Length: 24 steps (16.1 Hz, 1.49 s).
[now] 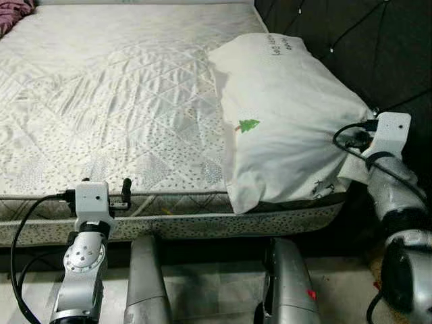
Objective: Clean up the room
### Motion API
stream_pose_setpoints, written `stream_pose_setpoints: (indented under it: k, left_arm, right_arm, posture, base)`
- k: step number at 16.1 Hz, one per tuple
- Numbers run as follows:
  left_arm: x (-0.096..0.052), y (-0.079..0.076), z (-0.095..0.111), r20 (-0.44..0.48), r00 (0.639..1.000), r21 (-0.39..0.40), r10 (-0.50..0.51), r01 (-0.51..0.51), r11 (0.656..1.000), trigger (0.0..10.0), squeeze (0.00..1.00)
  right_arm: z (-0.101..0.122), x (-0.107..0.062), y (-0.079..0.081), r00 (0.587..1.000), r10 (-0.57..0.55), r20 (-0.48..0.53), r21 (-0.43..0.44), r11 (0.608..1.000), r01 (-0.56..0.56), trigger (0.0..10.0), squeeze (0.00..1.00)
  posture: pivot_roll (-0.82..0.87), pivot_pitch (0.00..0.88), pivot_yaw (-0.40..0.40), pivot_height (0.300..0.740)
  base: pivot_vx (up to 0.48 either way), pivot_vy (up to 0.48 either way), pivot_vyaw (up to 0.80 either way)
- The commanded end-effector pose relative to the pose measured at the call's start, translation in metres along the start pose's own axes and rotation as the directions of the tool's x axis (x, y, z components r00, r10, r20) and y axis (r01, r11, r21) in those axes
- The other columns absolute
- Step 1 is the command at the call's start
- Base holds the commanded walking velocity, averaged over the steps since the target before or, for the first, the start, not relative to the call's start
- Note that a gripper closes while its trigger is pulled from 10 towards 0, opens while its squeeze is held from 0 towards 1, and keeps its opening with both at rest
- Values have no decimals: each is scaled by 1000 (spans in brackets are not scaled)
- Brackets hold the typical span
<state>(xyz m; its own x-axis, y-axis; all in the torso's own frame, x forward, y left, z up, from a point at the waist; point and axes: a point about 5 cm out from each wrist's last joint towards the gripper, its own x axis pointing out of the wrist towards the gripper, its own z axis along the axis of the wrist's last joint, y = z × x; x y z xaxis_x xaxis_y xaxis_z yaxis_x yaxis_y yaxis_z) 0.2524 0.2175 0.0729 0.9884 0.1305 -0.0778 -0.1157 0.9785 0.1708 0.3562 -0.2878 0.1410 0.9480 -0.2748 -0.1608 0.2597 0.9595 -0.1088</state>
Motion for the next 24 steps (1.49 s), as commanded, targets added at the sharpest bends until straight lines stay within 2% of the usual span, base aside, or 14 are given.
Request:
stream_pose_setpoints:
  k: [1, 4, 5, 7, 9, 11, 12, 13, 14, 15, 16, 20, 23, 24]
  left_arm:
    - [0, 1, 0, -3, 1000, 8, -7, 7, 1000, 10000, 0]
    - [0, 2, 1, 1, 1000, 12, -3, 3, 1000, 10000, 0]
    - [0, 3, 2, 4, 1000, 12, 0, 0, 1000, 10000, 0]
    - [-2, 5, 2, 10, 1000, 12, 12, -12, 1000, 10000, 0]
    - [-2, 5, 3, 11, 1000, 12, 12, -12, 1000, 10000, 0]
    - [-2, 5, 3, 16, 1000, 11, 13, -13, 1000, 10000, 0]
    - [-3, 5, 3, 16, 1000, 11, 13, -13, 1000, 10000, 0]
    - [-4, 4, 3, 19, 1000, 5, 10, -10, 1000, 10000, 0]
    - [-4, 3, 3, 21, 1000, 4, 8, -8, 1000, 10000, 0]
    - [-5, 3, 4, 34, 999, -4, 8, -7, 1000, 10000, 0]
    - [-5, 4, 6, 39, 999, -6, 10, -10, 1000, 10000, 0]
    - [-1, -1, 12, 64, 998, -10, -7, 7, 1000, 10000, 0]
    - [1, -1, 14, 69, 998, -12, -8, 9, 1000, 10000, 0]
    - [1, -1, 14, 70, 998, -13, -8, 9, 1000, 10000, 0]
  right_arm:
    - [8, -3, -1, 997, -17, 76, 18, 1000, 16, 10000, 1000]
    - [-2, -15, 7, 992, -20, 121, -42, 999, 25, 10000, 1000]
    - [-5, -17, 7, 992, -30, 123, -47, 998, 36, 10000, 1000]
    - [-20, -33, 3, 987, -91, 134, -92, 990, 104, 10000, 1000]
    - [-28, -41, 1, 986, -108, 128, -87, 989, 120, 10000, 1000]
    - [-29, -56, 19, 983, -22, 181, -60, 998, 33, 10000, 1000]
    - [-29, -58, 21, 983, -11, 185, -60, 998, 22, 10000, 1000]
    - [-34, -68, 38, 976, 76, 205, -90, 994, -58, 10000, 1000]
    - [-38, -74, 46, 972, 113, 204, -82, 992, -98, 10000, 1000]
    - [-42, -91, 68, 952, 207, 227, -66, 978, -197, 10000, 1000]
    - [-38, -96, 75, 934, 247, 256, -84, 969, -233, 10000, 1000]
    - [-21, -105, 93, 885, 338, 320, -115, 941, -318, 10000, 1000]
    - [-16, -109, 105, 863, 387, 324, -105, 921, -374, 10000, 1000]
    - [-14, -110, 106, 859, 394, 328, -103, 919, -382, 10000, 31]
  posture:
    - [-12, 0, 13, 481]
    - [-10, 0, 11, 481]
    - [-9, 0, 9, 481]
    - [-7, 0, 6, 481]
    - [-6, 0, 6, 481]
    - [-10, 0, 8, 481]
    - [-10, 0, 8, 481]
    - [-18, 0, 13, 481]
    - [-17, 0, 12, 481]
    - [-17, 0, 12, 481]
    - [-19, 0, 14, 481]
    - [-21, 0, 12, 481]
    - [-21, 0, 12, 481]
    - [-20, 0, 11, 481]
  base:
    - [0, 0, 0]
    - [0, 0, 0]
    - [0, 0, 0]
    - [0, 0, 0]
    - [0, 0, 0]
    - [0, 0, 0]
    - [0, 0, 0]
    - [0, 0, 0]
    - [0, 0, 0]
    - [0, 0, 0]
    - [0, 0, 0]
    - [0, 0, 0]
    - [0, 0, 0]
    - [0, 0, 0]
